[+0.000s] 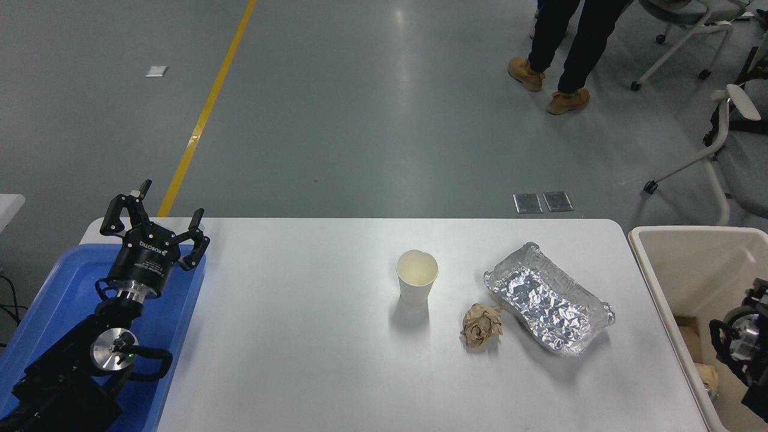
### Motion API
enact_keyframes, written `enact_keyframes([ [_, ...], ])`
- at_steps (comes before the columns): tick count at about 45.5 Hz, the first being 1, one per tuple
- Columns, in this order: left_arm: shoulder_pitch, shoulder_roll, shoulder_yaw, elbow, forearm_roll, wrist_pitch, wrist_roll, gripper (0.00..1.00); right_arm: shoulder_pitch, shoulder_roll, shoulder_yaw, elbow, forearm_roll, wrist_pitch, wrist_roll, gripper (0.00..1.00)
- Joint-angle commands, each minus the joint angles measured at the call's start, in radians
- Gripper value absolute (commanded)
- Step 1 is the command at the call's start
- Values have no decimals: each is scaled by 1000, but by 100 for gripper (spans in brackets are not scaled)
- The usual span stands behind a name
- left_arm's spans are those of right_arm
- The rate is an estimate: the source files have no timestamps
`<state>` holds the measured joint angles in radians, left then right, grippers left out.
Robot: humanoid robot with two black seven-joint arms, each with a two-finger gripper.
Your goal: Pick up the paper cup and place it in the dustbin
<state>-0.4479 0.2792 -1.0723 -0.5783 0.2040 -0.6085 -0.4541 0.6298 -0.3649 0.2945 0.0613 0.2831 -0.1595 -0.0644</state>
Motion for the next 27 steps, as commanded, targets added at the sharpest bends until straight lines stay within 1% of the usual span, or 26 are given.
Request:
enact_keyframes([
  [1,0,0,0,0,1,1,0,98,-1,0,0,0,-1,0,0,100],
  [27,0,0,2,0,0,0,0,98,-2,-5,-2,2,-1,5,2,100],
])
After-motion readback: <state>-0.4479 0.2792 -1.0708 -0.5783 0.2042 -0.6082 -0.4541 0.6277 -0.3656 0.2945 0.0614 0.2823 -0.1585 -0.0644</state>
